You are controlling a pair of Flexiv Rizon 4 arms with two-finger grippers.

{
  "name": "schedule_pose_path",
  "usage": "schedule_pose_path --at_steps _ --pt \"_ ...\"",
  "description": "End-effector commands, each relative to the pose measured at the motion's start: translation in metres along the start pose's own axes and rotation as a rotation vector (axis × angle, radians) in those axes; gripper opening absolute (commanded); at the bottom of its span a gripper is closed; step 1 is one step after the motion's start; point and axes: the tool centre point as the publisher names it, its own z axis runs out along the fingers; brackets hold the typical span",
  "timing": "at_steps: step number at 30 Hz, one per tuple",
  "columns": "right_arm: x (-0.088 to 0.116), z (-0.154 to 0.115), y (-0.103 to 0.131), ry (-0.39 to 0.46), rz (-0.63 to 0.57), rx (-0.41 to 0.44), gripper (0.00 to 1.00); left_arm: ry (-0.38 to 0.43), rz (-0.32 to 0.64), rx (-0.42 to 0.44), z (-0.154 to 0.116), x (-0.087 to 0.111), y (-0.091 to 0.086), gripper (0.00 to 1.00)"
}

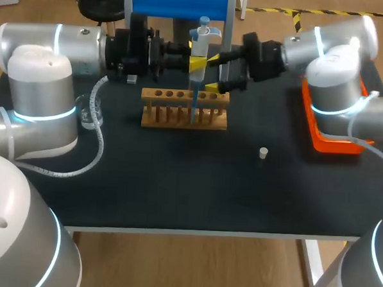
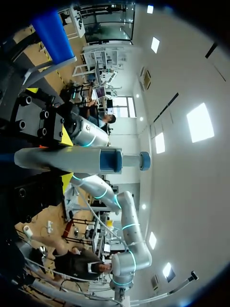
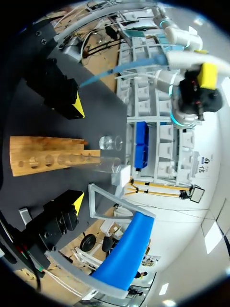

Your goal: Invert the test tube, pick up the pipette, mount the tip to pipette, aspirate from beaker and dispense into the tube, eject the tip, return the pipette, and cap with the stopper.

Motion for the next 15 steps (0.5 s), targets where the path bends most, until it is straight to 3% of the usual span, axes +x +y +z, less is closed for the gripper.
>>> schedule_pose_path --at_steps 1,6,15 --pt "0.019 -0.056 0.010 0.017 0.014 -0.067 1.00 -0.003 0.001 0.001 0.001 0.001 0.000 0.00" --pt "0.037 -0.086 0.034 0.045 0.004 -0.178 1.00 -0.003 0.001 0.001 0.001 0.001 0.000 0.00" --pt "0.074 -0.108 0.060 0.065 0.010 -0.266 1.00 -0.003 0.001 0.001 0.001 0.001 0.000 0.00"
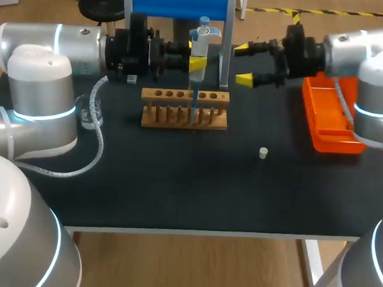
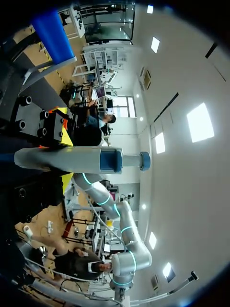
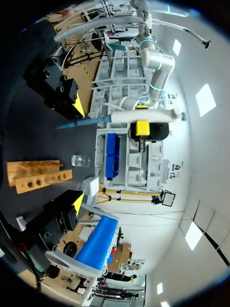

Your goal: Invert the test tube, pick up the pipette, mount the tip to pipette, aspirate from beaker and dispense into the tube, eject the tip, return the pipette, and cap with the stopper.

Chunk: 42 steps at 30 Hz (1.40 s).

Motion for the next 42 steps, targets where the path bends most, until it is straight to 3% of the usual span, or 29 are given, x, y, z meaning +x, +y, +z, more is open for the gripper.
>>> schedule_pose_path --at_steps 1,12,23,42 --pt "0.030 -0.019 0.011 -0.019 0.007 -0.014 1.00 -0.004 0.001 0.001 0.001 0.000 0.000 0.00" --pt "0.062 -0.004 0.029 0.004 0.027 -0.080 1.00 -0.004 0.001 0.001 0.001 0.000 0.000 0.00" --pt "0.075 0.023 0.041 0.049 0.001 -0.121 1.00 -0.004 0.001 0.001 0.001 0.000 0.000 0.00" --pt "0.068 0.074 0.054 0.072 0.006 -0.159 1.00 -0.004 0.001 0.001 0.001 0.000 0.000 0.00"
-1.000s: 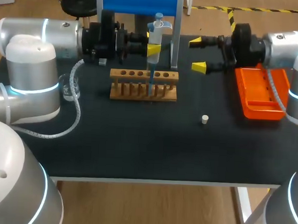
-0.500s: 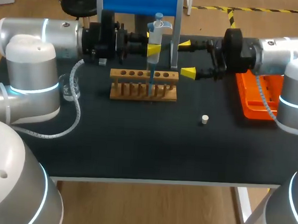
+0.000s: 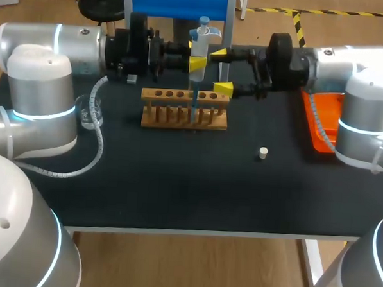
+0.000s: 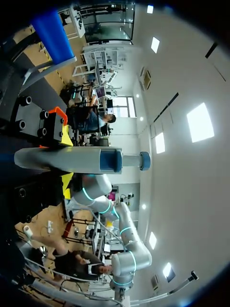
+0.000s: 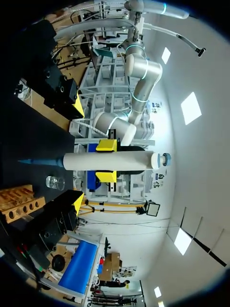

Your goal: Invert the test tube, pick up the pipette, mount the tip to pipette, aspirate from beaker and dispense into the tube, eject the tip, return the pipette, and cap with the stopper.

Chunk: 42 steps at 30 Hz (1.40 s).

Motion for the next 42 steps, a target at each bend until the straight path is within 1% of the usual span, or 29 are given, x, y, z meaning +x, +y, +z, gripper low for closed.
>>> schedule_pose_path --at_steps 1,10,18,21,24,29,32,33,34,35,37,42 --pt "-0.007 0.015 -0.002 0.002 0.000 -0.006 1.00 -0.003 0.001 0.001 0.001 0.000 0.000 0.00" --pt "-0.011 0.032 -0.001 -0.013 0.005 -0.021 1.00 -0.003 0.001 0.001 0.001 0.000 0.000 0.00" --pt "-0.011 0.043 -0.002 -0.058 0.001 -0.016 1.00 -0.003 0.001 0.001 0.001 0.000 0.000 0.00" --pt "-0.013 0.046 -0.001 -0.062 0.004 -0.019 1.00 -0.003 0.001 0.001 0.001 0.000 0.000 0.00" --pt "-0.014 0.049 -0.001 -0.066 0.008 -0.024 0.95 -0.003 0.001 0.001 0.001 0.000 0.000 0.00" --pt "-0.015 0.051 0.000 -0.074 0.016 -0.030 0.91 -0.003 0.001 0.001 0.001 0.000 0.000 0.00" --pt "-0.015 0.051 0.000 -0.078 0.019 -0.032 0.82 -0.003 0.001 0.001 0.001 0.000 0.000 0.00" --pt "-0.015 0.051 0.001 -0.079 0.020 -0.033 0.75 -0.003 0.001 0.001 0.001 0.000 0.000 0.00" --pt "-0.015 0.051 0.001 -0.080 0.019 -0.034 0.62 -0.003 0.001 0.001 0.001 0.000 0.000 0.00" --pt "-0.015 0.051 0.001 -0.082 0.019 -0.035 0.53 -0.003 0.001 0.001 0.001 0.000 0.000 0.00" --pt "-0.015 0.051 0.002 -0.087 0.019 -0.036 0.48 -0.003 0.001 0.001 0.001 0.000 0.000 0.00" --pt "-0.015 0.050 0.002 -0.094 0.020 -0.038 0.45 -0.003 0.001 0.001 0.001 0.000 0.000 0.00"
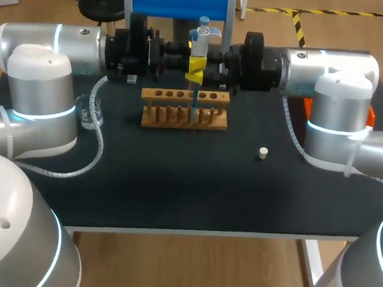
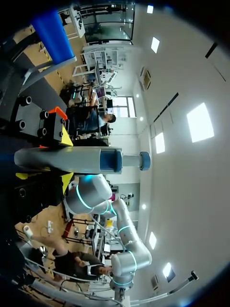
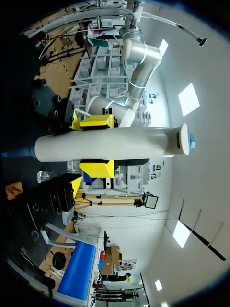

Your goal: Invert the test tube, pick up the pipette, mount the tip to pipette, aspirate from beaker and dispense into the tube, eject the tip, return the pipette, and cap with the stopper.

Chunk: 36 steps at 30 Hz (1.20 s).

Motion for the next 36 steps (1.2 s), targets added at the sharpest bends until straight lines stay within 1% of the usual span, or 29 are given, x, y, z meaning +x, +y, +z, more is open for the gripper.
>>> schedule_pose_path --at_steps 1,2,3,4,11,12,13,18,23,31,36 --pt "0.002 0.001 0.000 -0.010 -0.001 -0.002 0.40 -0.003 0.001 0.001 0.001 0.000 0.000 0.00" --pt "0.002 0.001 0.000 -0.010 -0.001 -0.002 0.35 -0.003 0.001 0.001 0.001 0.000 0.000 0.00" --pt "0.002 0.001 0.000 -0.008 -0.002 -0.003 0.21 -0.003 0.001 0.001 0.001 0.000 0.000 0.00" --pt "0.002 0.000 0.001 -0.007 -0.003 -0.004 0.00 -0.003 0.001 0.001 0.001 0.000 0.000 0.00" --pt "0.004 -0.001 0.001 0.002 -0.007 -0.007 0.00 -0.003 0.001 0.001 0.001 0.000 0.000 0.00" --pt "0.004 -0.001 0.002 0.003 -0.007 -0.007 0.00 -0.003 0.001 0.001 0.001 0.000 0.000 0.15" --pt "0.004 -0.002 0.002 0.006 -0.006 -0.007 0.00 -0.003 0.001 0.001 0.001 0.000 0.000 1.00" --pt "0.004 -0.006 0.003 0.022 -0.004 -0.006 0.00 -0.003 0.001 0.001 0.001 0.000 0.000 1.00" --pt "0.000 -0.017 0.005 0.048 -0.003 -0.003 0.00 -0.003 0.001 0.001 0.001 0.000 0.000 1.00" --pt "-0.005 -0.052 0.009 0.134 -0.016 0.015 0.00 -0.003 0.001 0.001 0.001 0.000 0.000 1.00" --pt "-0.010 -0.078 0.007 0.143 -0.032 0.046 0.00 -0.003 0.001 0.001 0.001 0.000 0.000 1.00"
